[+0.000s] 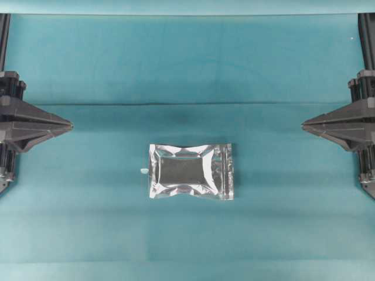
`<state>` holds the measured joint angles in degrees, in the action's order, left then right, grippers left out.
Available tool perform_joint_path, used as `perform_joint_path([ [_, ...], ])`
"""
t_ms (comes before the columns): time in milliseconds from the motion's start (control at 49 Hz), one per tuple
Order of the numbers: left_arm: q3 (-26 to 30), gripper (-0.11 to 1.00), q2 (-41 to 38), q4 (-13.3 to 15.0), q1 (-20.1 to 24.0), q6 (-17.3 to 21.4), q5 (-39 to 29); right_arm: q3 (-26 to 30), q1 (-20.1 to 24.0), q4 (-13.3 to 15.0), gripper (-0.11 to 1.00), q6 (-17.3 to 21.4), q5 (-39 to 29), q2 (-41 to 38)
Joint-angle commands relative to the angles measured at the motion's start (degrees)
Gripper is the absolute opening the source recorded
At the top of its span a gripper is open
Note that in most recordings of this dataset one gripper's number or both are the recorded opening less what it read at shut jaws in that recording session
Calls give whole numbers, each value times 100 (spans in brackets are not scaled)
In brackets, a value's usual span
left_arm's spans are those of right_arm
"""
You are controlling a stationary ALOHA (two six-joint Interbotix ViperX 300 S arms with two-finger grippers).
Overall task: Hand over the silver zip bag and make it stand upright.
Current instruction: 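Move the right gripper to the right edge of the silver zip bag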
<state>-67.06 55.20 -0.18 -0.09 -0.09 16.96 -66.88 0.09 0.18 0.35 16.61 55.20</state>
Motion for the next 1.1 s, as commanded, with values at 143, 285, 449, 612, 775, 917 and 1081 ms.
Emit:
perform_joint_path([
  [143, 413, -2, -413, -79, -70, -35, -650, 202, -53, -905, 6, 598, -343, -237],
  [285, 580, -6, -527, -79, -70, -35, -1397, 193, -62, -1573, 3, 1292, -773, -510],
  [449, 791, -6, -721, -88, -79, 18, -1819, 211, -97, -2101, 3, 2188, -870, -940],
  [612, 853, -6, -984, -79, -79, -62, -1872, 237, -97, -2320, 4, 3076, -1011, -1582],
  [775, 1011, -6, -1283, -79, -88, -123, -1890, 431, -44, -2320, 7, 3700, -1125, -2338],
  [917, 1055, -6, -1450, -79, -88, -123, -1960, 738, 18, -2329, 12, 4087, -1116, -3129],
  [1081, 1063, -6, -1459, -79, -105, -132, -1995, 949, 18, -2364, 38, 4377, -1107, -3823],
])
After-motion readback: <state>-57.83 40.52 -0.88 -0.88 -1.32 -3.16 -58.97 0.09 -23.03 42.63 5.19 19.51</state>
